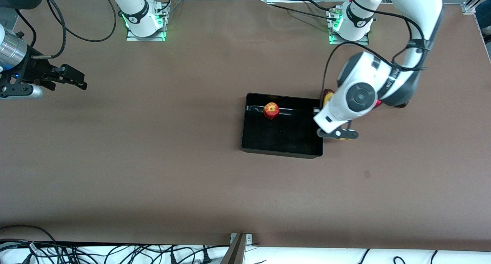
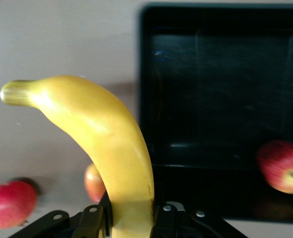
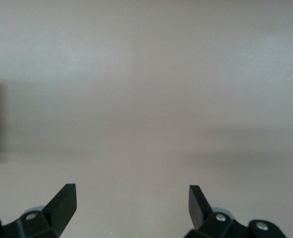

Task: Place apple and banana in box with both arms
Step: 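Carry the banana over the black box with the left gripper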

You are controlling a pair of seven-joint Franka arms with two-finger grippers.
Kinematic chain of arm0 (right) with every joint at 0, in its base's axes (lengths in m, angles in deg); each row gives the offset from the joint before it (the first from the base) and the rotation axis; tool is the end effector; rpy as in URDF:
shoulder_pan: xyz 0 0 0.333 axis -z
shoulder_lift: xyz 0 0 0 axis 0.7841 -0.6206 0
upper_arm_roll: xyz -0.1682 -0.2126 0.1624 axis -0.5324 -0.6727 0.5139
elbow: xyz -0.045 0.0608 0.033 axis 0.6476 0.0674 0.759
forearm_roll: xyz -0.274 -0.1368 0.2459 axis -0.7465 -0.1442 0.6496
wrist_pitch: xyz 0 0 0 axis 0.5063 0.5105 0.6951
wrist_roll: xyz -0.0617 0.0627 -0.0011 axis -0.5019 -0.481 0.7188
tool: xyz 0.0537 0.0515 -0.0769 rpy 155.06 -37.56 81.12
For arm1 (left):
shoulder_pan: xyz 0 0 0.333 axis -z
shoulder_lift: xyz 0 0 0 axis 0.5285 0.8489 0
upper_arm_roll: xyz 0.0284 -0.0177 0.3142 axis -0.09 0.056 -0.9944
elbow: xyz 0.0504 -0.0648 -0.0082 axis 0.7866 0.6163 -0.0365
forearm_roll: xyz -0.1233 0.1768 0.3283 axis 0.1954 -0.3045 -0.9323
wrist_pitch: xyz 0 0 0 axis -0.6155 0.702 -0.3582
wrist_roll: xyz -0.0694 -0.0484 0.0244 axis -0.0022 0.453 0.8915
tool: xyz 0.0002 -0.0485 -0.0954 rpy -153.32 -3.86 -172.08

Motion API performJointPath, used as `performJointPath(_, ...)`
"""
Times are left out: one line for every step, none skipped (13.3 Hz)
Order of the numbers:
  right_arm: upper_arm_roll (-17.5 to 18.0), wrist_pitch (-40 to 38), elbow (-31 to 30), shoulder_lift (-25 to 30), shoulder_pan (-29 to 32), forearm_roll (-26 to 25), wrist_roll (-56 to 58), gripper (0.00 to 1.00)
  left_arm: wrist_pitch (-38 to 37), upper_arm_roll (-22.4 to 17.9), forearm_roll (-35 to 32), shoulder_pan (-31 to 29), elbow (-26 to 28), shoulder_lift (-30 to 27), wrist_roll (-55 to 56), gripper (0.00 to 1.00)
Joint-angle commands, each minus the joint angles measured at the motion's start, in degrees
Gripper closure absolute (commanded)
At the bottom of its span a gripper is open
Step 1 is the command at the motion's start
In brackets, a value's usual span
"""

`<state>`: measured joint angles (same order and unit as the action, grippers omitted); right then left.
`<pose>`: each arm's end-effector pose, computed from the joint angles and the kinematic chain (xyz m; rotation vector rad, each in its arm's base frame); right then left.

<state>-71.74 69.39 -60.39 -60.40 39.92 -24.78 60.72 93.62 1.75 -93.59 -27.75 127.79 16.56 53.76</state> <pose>0.5636 0.0269 0.5805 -3.1048 -0.0115 0.0568 0.5669 -0.2491 0.3372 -3.0618 0.0908 0.3772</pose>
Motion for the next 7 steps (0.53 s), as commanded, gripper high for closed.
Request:
performJointPath(0.9, -0.4, 1.2, -0.5, 0.9, -0.9, -0.2, 0.00, 1.8, 1.9, 1.1, 1.5, 0.7, -0.4, 0.6, 1.00)
performJointPath(0.9, -0.4, 1.2, -0.5, 0.9, -0.9, -0.2, 0.00, 4.4, 1.9, 1.3, 2.1, 1.2, 0.3, 0.9, 1.00)
performJointPath(0.9, -0.4, 1.2, -0.5, 0.9, -0.9, -0.2, 0.00, 5.8, 2.4, 1.3, 2.3, 1.3, 1.2, 1.2, 1.00)
performJointPath(0.9, -0.4, 1.2, -0.5, 0.9, -0.9, -0.2, 0.00, 7.1, 2.7, 1.2, 2.6, 1.3, 2.3, 1.2, 1.00)
performJointPath(0.9, -0.4, 1.2, -0.5, 0.9, -0.9, -0.2, 0.00, 9.6, 2.7, 1.1, 2.6, 1.4, 3.5, 1.2, 1.00)
performJointPath(0.9, -0.4, 1.2, -0.5, 0.9, -0.9, -0.2, 0.00, 11.5, 2.8, 0.9, 2.8, 1.4, 5.3, 1.5, 1.00)
performJointPath(0.9, -0.4, 1.2, -0.5, 0.9, -0.9, -0.2, 0.00, 13.2, 2.8, 0.3, 3.0, 1.4, 6.9, 2.1, 1.00)
